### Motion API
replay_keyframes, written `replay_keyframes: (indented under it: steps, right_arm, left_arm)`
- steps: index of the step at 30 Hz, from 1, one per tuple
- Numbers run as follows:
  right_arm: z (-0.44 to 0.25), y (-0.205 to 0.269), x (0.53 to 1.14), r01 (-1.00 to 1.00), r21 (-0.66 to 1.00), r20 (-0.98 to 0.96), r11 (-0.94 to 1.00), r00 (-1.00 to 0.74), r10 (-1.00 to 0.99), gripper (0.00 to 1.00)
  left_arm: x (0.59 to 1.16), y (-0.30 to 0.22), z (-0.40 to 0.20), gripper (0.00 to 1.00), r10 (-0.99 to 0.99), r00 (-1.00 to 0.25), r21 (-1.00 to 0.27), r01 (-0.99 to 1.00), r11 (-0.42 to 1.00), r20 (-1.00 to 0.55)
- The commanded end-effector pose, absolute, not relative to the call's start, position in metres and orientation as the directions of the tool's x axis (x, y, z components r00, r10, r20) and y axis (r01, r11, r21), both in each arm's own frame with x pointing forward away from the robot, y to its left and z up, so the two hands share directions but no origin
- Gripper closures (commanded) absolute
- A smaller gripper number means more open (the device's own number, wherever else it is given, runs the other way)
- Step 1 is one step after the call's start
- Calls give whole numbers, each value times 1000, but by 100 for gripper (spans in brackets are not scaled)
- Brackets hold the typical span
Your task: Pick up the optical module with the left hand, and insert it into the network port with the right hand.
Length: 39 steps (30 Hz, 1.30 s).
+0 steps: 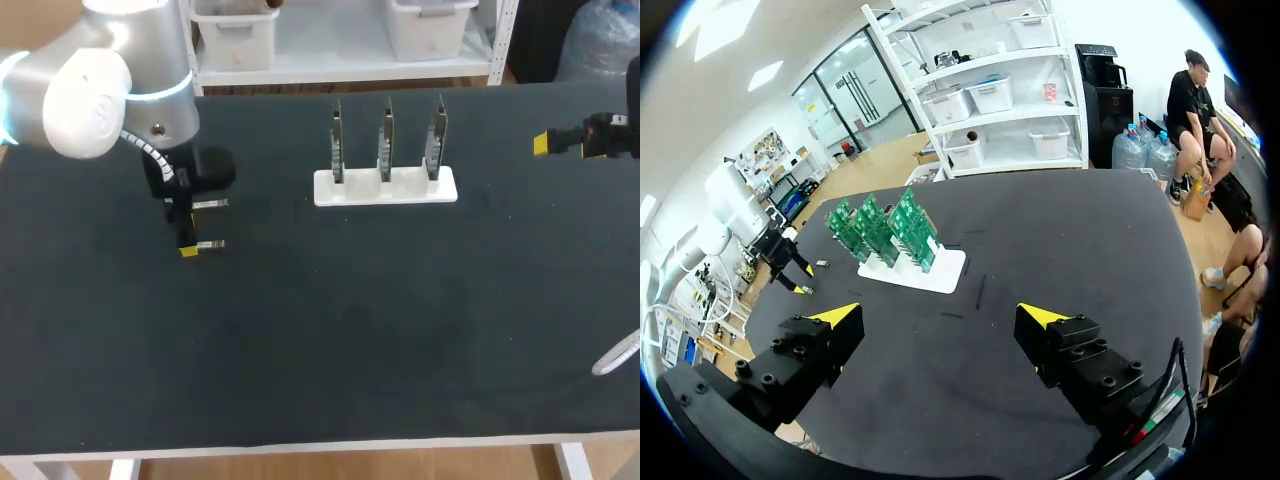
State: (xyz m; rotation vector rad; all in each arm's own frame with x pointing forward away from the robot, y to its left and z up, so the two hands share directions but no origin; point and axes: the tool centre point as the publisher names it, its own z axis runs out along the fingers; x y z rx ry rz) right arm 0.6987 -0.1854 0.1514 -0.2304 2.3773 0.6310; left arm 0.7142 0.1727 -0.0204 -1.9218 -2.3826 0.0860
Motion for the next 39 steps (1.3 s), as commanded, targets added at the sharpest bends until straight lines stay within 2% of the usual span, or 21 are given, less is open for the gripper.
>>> replay_keyframes:
  steps: [1, 11, 18, 27, 39]
  right_arm:
    - [151, -185, 699, -318, 380, -641, 869, -767, -1, 0]
    - [151, -185, 699, -318, 380, -641, 869, -767, -1, 0]
    - [151, -185, 699, -318, 380, -641, 869, -767, -1, 0]
    - [151, -185, 699, -318, 380, -641, 869, -767, -1, 0]
    - [151, -185, 699, -318, 380, -641, 869, -767, -1, 0]
  left_arm:
    - [712, 172, -26, 100, 979, -203, -98, 974, 205, 31]
    - [710, 169, -25, 100, 980, -194, -107, 975, 196, 31]
    - [711, 157, -18, 100, 987, -158, -109, 982, 155, -25]
    - [719, 153, 3, 100, 949, -90, -51, 996, 78, -302]
    - [721, 152, 10, 100, 944, -76, -38, 997, 67, -322]
